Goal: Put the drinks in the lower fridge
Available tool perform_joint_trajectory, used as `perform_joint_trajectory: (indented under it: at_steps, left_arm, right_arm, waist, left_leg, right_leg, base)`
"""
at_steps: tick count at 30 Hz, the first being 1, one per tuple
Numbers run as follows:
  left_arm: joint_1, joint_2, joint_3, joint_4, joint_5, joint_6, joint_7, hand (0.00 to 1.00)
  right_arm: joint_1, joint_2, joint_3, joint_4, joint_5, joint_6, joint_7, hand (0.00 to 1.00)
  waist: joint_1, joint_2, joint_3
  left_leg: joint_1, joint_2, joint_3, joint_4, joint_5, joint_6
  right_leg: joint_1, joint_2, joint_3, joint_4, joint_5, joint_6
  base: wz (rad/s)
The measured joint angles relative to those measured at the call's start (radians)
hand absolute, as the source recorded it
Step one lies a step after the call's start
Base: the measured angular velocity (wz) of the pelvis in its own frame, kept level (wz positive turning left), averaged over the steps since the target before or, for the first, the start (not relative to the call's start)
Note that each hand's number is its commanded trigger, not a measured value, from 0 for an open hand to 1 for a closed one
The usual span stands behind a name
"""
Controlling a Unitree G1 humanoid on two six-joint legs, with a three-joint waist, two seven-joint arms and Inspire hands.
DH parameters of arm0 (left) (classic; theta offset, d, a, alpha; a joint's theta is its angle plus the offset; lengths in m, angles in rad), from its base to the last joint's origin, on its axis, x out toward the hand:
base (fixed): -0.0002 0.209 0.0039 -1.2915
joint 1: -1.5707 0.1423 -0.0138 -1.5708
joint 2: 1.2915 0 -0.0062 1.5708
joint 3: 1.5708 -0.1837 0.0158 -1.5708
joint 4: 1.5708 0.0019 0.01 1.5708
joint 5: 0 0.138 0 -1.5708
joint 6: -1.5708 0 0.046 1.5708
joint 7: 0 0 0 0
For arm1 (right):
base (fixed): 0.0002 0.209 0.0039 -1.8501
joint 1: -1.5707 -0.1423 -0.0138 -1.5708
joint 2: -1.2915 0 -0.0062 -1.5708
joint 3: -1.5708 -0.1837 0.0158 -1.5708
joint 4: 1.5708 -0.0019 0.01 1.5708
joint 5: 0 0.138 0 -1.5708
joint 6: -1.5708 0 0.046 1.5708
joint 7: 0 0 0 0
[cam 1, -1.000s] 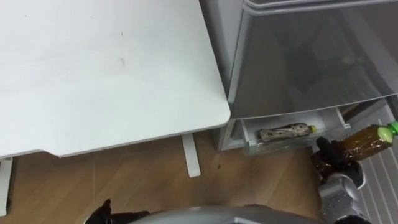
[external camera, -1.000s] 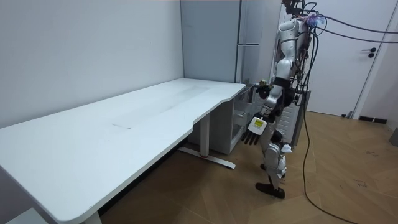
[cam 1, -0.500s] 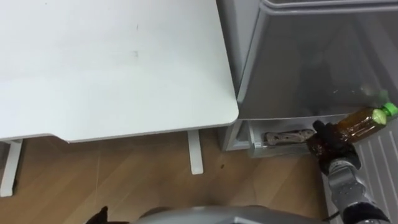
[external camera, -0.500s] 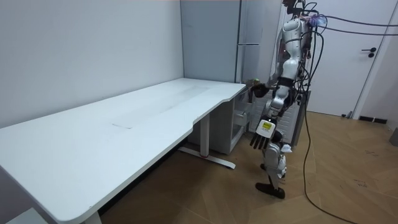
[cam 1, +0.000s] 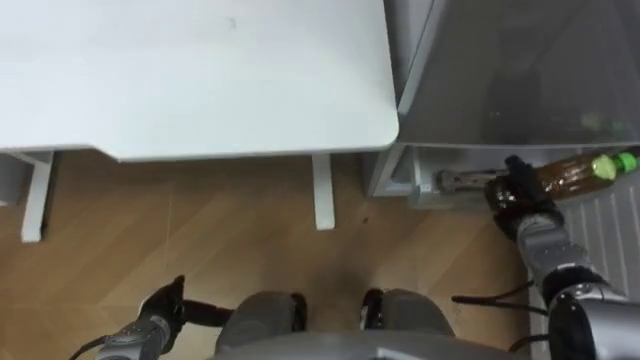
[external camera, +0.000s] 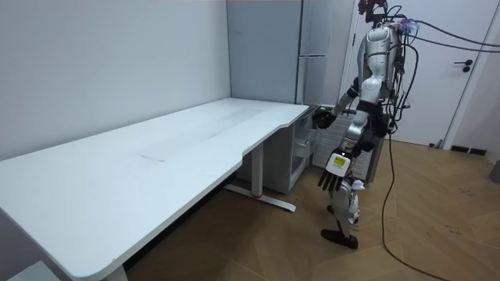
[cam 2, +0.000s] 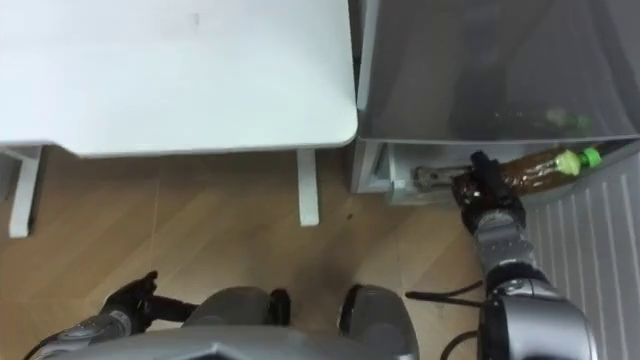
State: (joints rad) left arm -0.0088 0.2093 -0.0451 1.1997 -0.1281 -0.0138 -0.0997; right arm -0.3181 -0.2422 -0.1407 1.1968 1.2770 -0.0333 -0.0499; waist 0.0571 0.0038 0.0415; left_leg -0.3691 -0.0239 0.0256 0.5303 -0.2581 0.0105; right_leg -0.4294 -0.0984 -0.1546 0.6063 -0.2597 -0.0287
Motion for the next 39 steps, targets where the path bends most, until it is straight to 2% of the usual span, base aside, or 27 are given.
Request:
perform_joint_trajectory:
  at_steps: [4,7,10,12,16,20,24,28,30,35,36,37,38,39]
  left_arm:
    - [-0.036,0.000,-0.011,0.000,0.000,0.001,0.007,0.00]
    - [-0.080,-0.001,-0.018,0.001,-0.025,0.003,0.029,0.00]
    - [-0.101,-0.001,-0.034,0.000,-0.040,0.003,0.069,0.00]
    - [-0.117,-0.002,-0.059,-0.001,-0.060,0.001,0.091,0.00]
    - [-0.122,-0.001,-0.085,-0.001,-0.077,0.001,0.116,0.00]
    - [-0.146,0.001,-0.104,-0.002,-0.078,0.000,0.139,0.00]
    - [-0.154,0.000,-0.137,-0.002,-0.077,0.000,0.155,0.00]
    - [-0.157,0.001,-0.137,-0.001,-0.077,-0.003,0.163,0.00]
    - [-0.154,0.001,-0.137,0.001,-0.077,-0.004,0.178,0.00]
    - [-0.155,0.003,-0.137,0.003,-0.079,-0.009,0.204,0.00]
    - [-0.156,0.004,-0.137,0.005,-0.079,-0.008,0.205,0.00]
    - [-0.156,0.004,-0.138,0.005,-0.079,-0.008,0.204,0.00]
    - [-0.156,0.003,-0.141,0.005,-0.079,-0.009,0.203,0.00]
    - [-0.156,0.003,-0.146,0.005,-0.080,-0.009,0.203,0.00]
  right_arm:
    - [-0.044,0.000,0.001,0.012,0.019,0.004,0.003,1.00]
    - [-0.098,-0.004,0.001,0.029,0.056,0.006,0.009,1.00]
    - [-0.135,-0.011,0.003,0.035,0.079,0.010,0.009,1.00]
    - [-0.151,-0.024,0.003,0.034,0.111,0.011,0.008,1.00]
    - [-0.176,-0.027,0.005,0.034,0.140,0.010,0.006,1.00]
    - [-0.230,-0.040,0.036,0.031,0.146,0.011,-0.006,1.00]
    - [-0.251,-0.044,0.042,0.009,0.163,0.011,-0.026,1.00]
    - [-0.270,-0.052,0.041,-0.020,0.170,0.011,-0.047,1.00]
    - [-0.289,-0.064,0.040,-0.034,0.170,0.010,-0.060,1.00]
    - [-0.316,-0.093,0.036,-0.090,0.196,0.004,-0.075,1.00]
    - [-0.323,-0.093,0.037,-0.090,0.208,0.000,-0.081,0.78]
    - [-0.326,-0.093,0.037,-0.090,0.210,0.000,-0.082,0.61]
    - [-0.328,-0.094,0.037,-0.091,0.210,0.000,-0.083,0.27]
    - [-0.328,-0.096,0.037,-0.091,0.210,0.000,-0.083,0.05]
  waist:
    - [0.024,-0.006,0.0034]
    - [0.036,-0.023,0.0140]
    - [0.046,-0.032,0.0172]
    - [0.058,-0.033,0.0178]
    - [0.064,-0.038,0.0205]
    - [0.074,-0.052,0.0261]
    - [0.078,-0.056,0.0259]
    - [0.080,-0.057,0.0256]
    - [0.076,-0.057,0.0257]
    - [0.064,-0.057,0.0254]
    - [0.057,-0.056,0.0253]
    - [0.057,-0.057,0.0253]
    - [0.053,-0.057,0.0254]
    - [0.053,-0.057,0.0253]
  left_leg:
    - [-0.103,-0.004,0.002,0.048,0.005,-0.005]
    - [-0.180,-0.002,0.005,0.085,0.008,-0.010]
    - [-0.244,0.000,0.003,0.119,0.007,-0.013]
    - [-0.293,0.004,0.000,0.160,-0.003,-0.015]
    - [-0.341,0.007,-0.002,0.206,-0.023,-0.015]
    - [-0.417,0.010,-0.003,0.261,-0.037,-0.016]
    - [-0.454,0.010,-0.006,0.277,-0.038,-0.014]
    - [-0.477,0.008,-0.005,0.282,-0.038,-0.014]
    - [-0.480,0.006,-0.005,0.282,-0.038,-0.014]
    - [-0.501,0.007,-0.002,0.295,-0.042,-0.009]
    - [-0.509,0.008,-0.001,0.305,-0.045,-0.007]
    - [-0.511,0.008,-0.001,0.307,-0.045,-0.007]
    - [-0.514,0.007,0.000,0.313,-0.047,-0.005]
    - [-0.516,0.010,0.002,0.321,-0.051,-0.004]
  right_leg:
    - [-0.107,-0.005,0.013,0.053,0.003,-0.003]
    - [-0.187,-0.004,0.017,0.092,0.007,-0.014]
    - [-0.247,-0.005,0.016,0.121,0.008,-0.024]
    - [-0.290,-0.004,0.017,0.149,0.005,-0.033]
    - [-0.334,-0.005,0.016,0.187,-0.005,-0.037]
    - [-0.406,-0.006,0.016,0.231,-0.014,-0.041]
    - [-0.435,-0.007,0.015,0.242,-0.015,-0.039]
    - [-0.459,-0.008,0.016,0.248,-0.015,-0.039]
    - [-0.464,-0.021,0.012,0.251,-0.015,-0.040]
    - [-0.482,-0.024,0.009,0.263,-0.019,-0.041]
    - [-0.488,-0.024,0.009,0.270,-0.020,-0.041]
    - [-0.489,-0.025,0.009,0.272,-0.020,-0.041]
    - [-0.492,-0.026,0.009,0.278,-0.022,-0.040]
    - [-0.494,-0.026,0.012,0.282,-0.023,-0.039]
  base:
    - [0.00]
    - [0.00]
    - [0.03]
    - [0.00]
    - [-0.01]
    - [0.01]
    - [0.03]
    - [0.00]
    - [0.00]
    - [0.00]
    - [0.00]
    - [0.00]
    - [0.00]
    - [0.00]
